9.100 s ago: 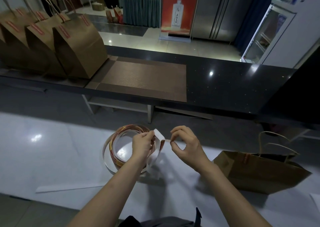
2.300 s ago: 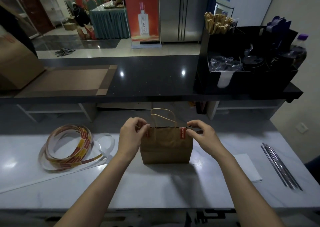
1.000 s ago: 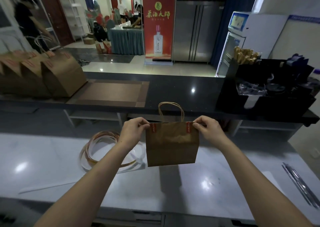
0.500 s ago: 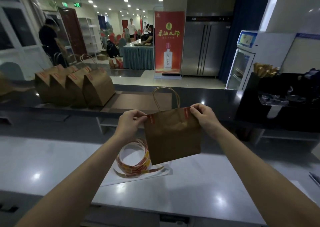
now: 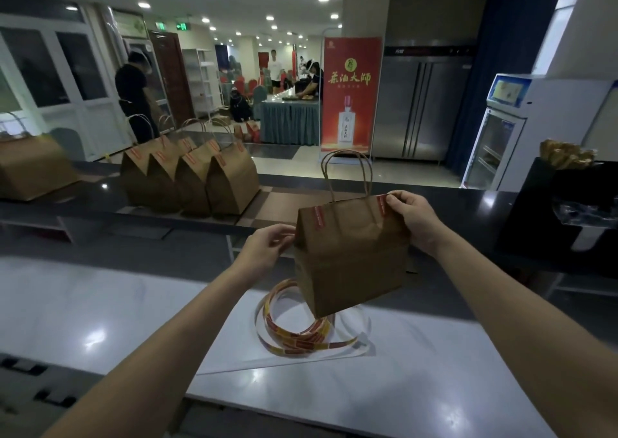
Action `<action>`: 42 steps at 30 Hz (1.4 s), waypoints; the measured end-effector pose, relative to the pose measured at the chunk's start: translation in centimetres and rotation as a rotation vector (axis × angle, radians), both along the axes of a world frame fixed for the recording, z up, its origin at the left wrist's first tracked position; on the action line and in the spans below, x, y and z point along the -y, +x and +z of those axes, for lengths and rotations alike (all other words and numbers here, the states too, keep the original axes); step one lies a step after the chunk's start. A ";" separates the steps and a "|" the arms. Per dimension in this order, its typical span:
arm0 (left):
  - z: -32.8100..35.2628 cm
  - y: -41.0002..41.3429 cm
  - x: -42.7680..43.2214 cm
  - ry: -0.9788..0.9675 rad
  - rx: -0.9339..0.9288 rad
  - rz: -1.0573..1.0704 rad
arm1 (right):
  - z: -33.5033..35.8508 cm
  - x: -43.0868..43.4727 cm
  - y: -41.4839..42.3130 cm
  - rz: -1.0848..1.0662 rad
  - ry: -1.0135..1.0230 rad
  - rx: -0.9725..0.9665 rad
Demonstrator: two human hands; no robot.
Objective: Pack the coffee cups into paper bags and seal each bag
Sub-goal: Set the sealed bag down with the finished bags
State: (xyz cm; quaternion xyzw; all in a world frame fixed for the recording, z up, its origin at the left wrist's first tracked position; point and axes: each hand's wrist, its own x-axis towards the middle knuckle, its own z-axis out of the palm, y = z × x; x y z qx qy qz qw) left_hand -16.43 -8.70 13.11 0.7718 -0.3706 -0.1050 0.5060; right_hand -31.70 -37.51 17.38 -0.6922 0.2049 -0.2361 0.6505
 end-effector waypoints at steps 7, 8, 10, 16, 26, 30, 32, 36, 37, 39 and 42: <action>-0.5 4.9 0.3 -0.074 -0.106 -0.041 | 0.2 0.5 6.3 0.088 -0.006 -0.026; -0.6 5.4 0.4 -0.085 -0.124 -0.040 | 0.2 0.6 7.1 0.089 -0.013 -0.031; -0.4 6.9 0.7 -0.092 -0.155 -0.021 | 0.3 0.8 9.4 0.075 -0.046 -0.028; 0.8 12.6 2.1 -0.010 -0.047 0.047 | 0.6 1.8 15.9 0.022 -0.242 0.015; 1.7 19.9 5.3 0.030 0.048 0.137 | 0.2 4.0 24.9 -0.041 -0.655 -0.005; 2.2 21.9 5.8 0.027 0.102 0.177 | -0.3 3.0 27.0 -0.022 -0.616 -0.004; 2.3 23.0 5.9 0.015 0.116 0.197 | -0.6 2.6 28.0 -0.008 -0.607 -0.012; 2.9 25.3 6.0 0.023 0.176 0.242 | -1.0 1.1 30.2 0.005 -0.579 -0.033; 3.1 25.9 6.0 0.028 0.188 0.248 | -1.1 0.7 30.8 0.001 -0.577 -0.037; 3.4 27.1 6.0 0.032 0.214 0.259 | -1.2 -0.5 31.8 0.004 -0.557 -0.046; 3.4 28.9 6.1 0.042 0.230 0.274 | -1.4 -2.3 33.2 0.043 -0.463 -0.081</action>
